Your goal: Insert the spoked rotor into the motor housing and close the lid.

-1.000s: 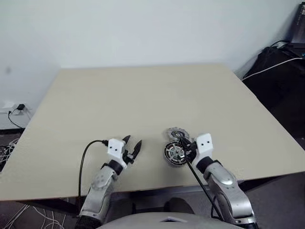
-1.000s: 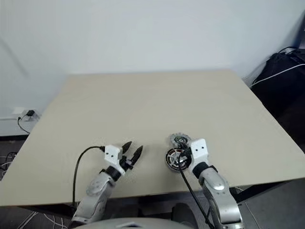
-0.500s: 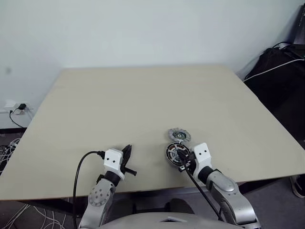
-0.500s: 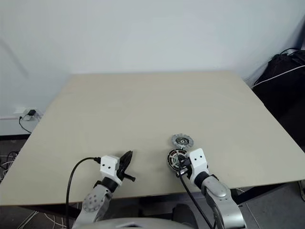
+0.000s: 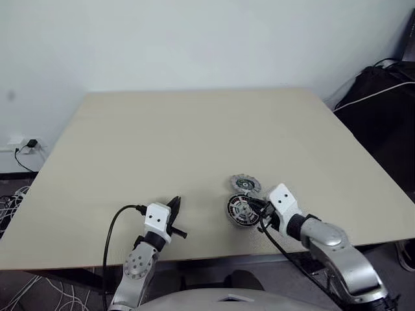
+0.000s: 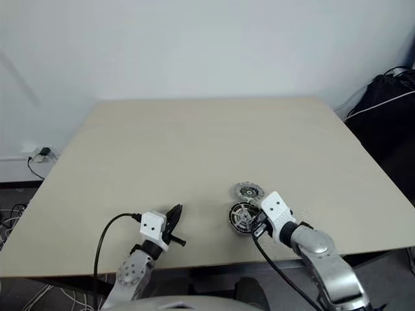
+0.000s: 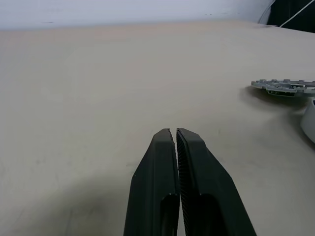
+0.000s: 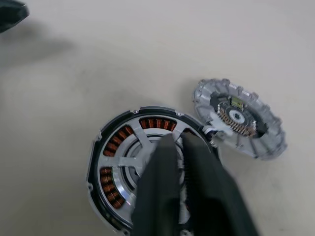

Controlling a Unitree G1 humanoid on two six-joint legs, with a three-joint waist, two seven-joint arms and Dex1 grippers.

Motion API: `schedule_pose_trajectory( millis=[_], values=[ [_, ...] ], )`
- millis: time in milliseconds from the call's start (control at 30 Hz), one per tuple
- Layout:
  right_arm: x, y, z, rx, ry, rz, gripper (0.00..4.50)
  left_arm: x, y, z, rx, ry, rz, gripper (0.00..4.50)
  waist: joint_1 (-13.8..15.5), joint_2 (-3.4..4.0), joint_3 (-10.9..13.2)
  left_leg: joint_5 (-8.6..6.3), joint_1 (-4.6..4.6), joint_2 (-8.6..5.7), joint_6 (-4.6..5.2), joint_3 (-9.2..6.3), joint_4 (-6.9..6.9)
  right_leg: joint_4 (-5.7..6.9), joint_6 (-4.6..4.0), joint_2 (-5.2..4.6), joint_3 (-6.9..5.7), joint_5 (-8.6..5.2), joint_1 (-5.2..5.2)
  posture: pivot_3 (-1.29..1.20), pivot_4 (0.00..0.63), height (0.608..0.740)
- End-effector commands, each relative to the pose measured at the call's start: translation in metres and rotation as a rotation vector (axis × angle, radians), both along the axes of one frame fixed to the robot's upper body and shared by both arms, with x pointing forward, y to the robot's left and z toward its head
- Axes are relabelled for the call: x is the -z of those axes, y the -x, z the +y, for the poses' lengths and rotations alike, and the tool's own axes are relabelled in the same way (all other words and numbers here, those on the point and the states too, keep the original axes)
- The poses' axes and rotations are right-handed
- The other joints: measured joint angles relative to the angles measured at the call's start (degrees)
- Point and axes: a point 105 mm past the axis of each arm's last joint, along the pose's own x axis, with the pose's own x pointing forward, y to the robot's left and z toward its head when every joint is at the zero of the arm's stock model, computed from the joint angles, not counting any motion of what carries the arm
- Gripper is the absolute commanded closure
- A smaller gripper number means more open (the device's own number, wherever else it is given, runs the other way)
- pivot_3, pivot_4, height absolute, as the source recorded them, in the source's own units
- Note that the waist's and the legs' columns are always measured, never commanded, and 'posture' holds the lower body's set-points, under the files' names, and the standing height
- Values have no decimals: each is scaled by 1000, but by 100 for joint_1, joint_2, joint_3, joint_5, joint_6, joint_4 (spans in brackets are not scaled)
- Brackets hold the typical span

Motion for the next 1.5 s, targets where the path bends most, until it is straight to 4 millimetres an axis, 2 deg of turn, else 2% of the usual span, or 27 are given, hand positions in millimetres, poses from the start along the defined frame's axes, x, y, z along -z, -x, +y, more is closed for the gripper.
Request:
schedule_pose_trajectory(
  millis=[33, 133, 267, 433, 667, 900, 1300, 1500],
  values=[
    [-12, -2, 1, -83, 43, -20, 2911, -4, -1, -4, 6, 28, -30, 4331, 5, -1, 0, 0, 0, 0, 0, 0, 1, -1, 0, 0, 0, 0, 1, 0, 0, 740],
    [-12, 1, 1, -191, 125, 5, 1940, -1, 0, -5, 6, 34, -19, 4331, -3, -3, 2, 0, 1, 0, 0, 0, 2, 0, 21, 1, 0, -12, 1, 0, 0, 740],
    [-17, 7, 2, -368, 224, 49, 1940, 2, 1, -6, 7, 47, -6, 4331, 1, -8, 5, 0, 1, 1, 1, 1, 8, 0, 27, 1, 0, -12, 4, 0, 0, 740],
    [-13, 11, 0, -552, 371, 115, 1940, 5, 1, -10, 19, 57, 0, 4331, 11, -8, 4, 0, 3, 1, 1, -1, 10, 0, 25, 1, -1, -10, 5, 0, 0, 740],
    [-4, 10, 2, -691, 479, 157, 1940, 5, 2, -12, 26, 73, 8, 4331, 45, -10, 4, 0, 2, 0, 1, 1, 11, -1, 3, 0, 0, 4, 4, 0, 0, 740],
    [2, 5, 1, -736, 514, 174, 1940, 4, 2, -12, 19, 84, 10, 4331, 61, -9, 4, -1, 2, 0, 2, 1, 13, 0, 2, -2, 0, 5, 5, 0, 0, 740],
    [16, 6, -9, -733, 537, 238, 1940, -8, -2, -16, 8, 99, -11, 4331, 83, -9, -2, -1, 2, 0, 1, 0, 14, 0, 2, -4, -1, 5, 5, 0, 0, 740],
    [19, 5, -7, -715, 517, 240, 1940, -11, -4, -9, -23, 98, -8, 4331, 74, -24, -13, -1, 9, 2, 1, -1, 16, 1, 3, -3, -2, 6, 14, 0, 0, 740]
  ],
)
